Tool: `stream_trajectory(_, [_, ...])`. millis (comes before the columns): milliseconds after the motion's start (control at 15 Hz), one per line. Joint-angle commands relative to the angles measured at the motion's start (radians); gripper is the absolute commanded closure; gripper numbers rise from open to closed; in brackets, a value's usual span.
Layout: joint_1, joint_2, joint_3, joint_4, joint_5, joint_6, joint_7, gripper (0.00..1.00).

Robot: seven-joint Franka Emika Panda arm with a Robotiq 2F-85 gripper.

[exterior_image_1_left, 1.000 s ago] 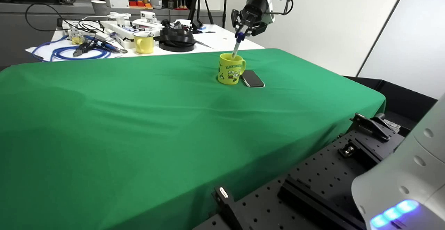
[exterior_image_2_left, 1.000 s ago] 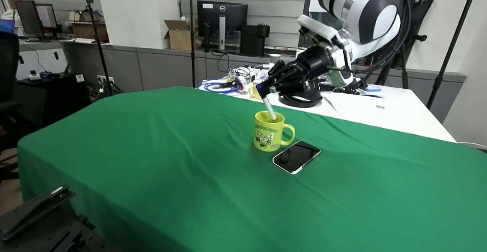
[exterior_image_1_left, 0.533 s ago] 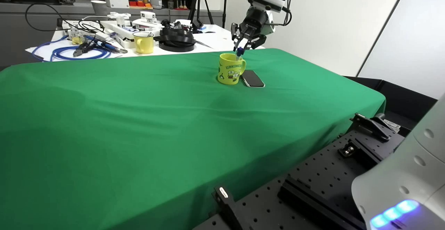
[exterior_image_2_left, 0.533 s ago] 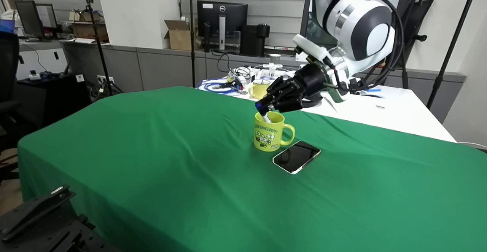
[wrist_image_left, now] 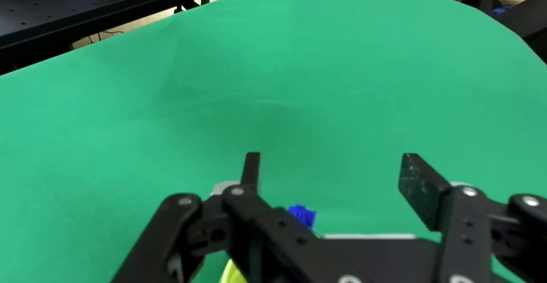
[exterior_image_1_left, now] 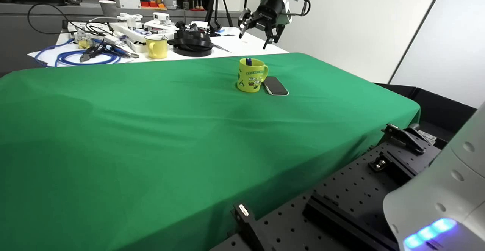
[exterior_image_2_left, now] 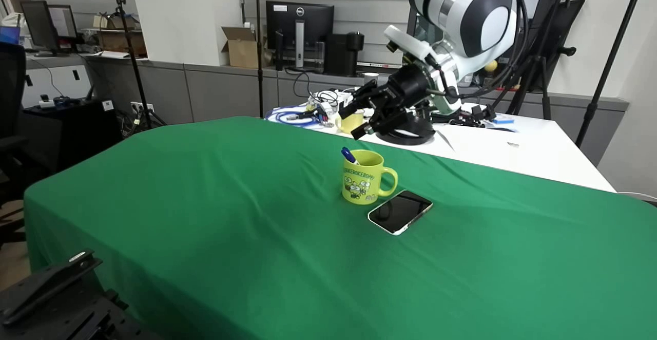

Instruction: Place the marker into the green mug

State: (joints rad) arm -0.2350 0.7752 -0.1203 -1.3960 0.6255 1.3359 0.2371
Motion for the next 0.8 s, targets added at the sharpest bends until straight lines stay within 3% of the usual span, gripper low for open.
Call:
stream_trajectory(0, [0.000,-0.036,0.006,0.052,-0.012,-0.034,0.021,0.00])
stream_trajectory(733, [-0.003,-0.044,0.006,0.048,-0.024,-0.054,0.002,0.00])
